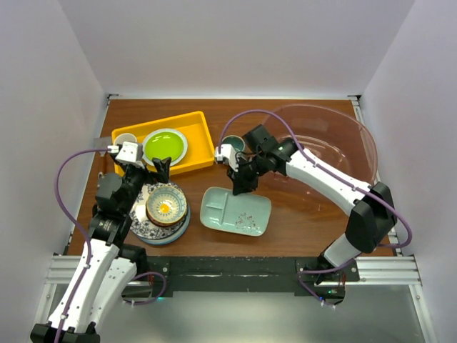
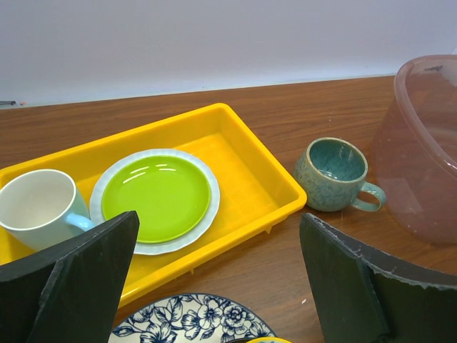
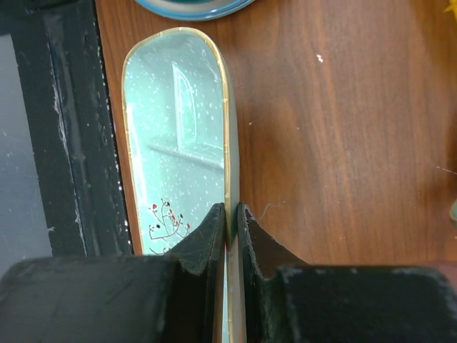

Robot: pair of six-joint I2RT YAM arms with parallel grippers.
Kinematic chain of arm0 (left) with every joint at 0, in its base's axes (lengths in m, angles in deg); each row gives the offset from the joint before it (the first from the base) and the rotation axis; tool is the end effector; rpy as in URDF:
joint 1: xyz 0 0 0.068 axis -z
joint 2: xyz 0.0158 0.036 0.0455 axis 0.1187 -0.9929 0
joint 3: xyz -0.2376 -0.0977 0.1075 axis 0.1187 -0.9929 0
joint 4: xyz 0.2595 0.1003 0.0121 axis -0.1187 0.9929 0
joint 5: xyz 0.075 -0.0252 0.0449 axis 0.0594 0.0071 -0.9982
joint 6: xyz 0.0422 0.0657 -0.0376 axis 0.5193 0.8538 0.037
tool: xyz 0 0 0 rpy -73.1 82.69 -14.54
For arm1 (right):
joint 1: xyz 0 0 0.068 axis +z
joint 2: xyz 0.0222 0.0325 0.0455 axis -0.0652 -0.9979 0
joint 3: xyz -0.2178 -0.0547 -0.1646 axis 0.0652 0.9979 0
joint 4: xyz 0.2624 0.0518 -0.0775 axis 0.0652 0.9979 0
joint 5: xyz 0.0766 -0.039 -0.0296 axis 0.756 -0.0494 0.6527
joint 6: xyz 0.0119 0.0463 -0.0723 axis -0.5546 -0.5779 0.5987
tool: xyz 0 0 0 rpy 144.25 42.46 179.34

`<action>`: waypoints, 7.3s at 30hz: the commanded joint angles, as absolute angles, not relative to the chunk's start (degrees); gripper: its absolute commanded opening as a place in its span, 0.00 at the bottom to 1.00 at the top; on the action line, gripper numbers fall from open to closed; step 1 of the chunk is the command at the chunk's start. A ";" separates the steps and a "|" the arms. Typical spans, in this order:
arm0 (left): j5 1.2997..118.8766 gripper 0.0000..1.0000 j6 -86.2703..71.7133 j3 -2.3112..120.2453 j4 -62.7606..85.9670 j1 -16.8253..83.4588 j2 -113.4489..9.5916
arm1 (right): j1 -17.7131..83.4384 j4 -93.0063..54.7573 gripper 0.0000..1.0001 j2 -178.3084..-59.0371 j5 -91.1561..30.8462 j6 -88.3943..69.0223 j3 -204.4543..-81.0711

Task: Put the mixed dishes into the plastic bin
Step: Pick up the plate at the center of the board, then place the plate in the plastic bin, then pick up the bowl from the center of the board.

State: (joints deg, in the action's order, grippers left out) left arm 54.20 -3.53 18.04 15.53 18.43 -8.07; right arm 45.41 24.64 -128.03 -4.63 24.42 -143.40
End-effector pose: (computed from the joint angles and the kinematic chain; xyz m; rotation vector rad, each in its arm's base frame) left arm 0.1990 -0.0442 0.3077 0.0856 1.6136 -0.2959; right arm 0.2440 0.2733 0.2593 -1.6179 1.9783 0.8421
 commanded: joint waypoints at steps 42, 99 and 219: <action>55.08 1.00 -2.38 19.23 13.62 17.80 -7.90 | 3.91 29.68 0.00 -130.75 12.56 11.37 -177.96; 56.57 1.00 -2.47 19.14 13.36 17.80 -8.08 | -0.57 41.66 0.70 -150.91 -6.41 43.10 -166.46; 37.06 0.00 -29.89 45.78 80.24 26.42 -25.30 | -1.45 2.16 0.98 -91.73 15.55 10.49 -117.93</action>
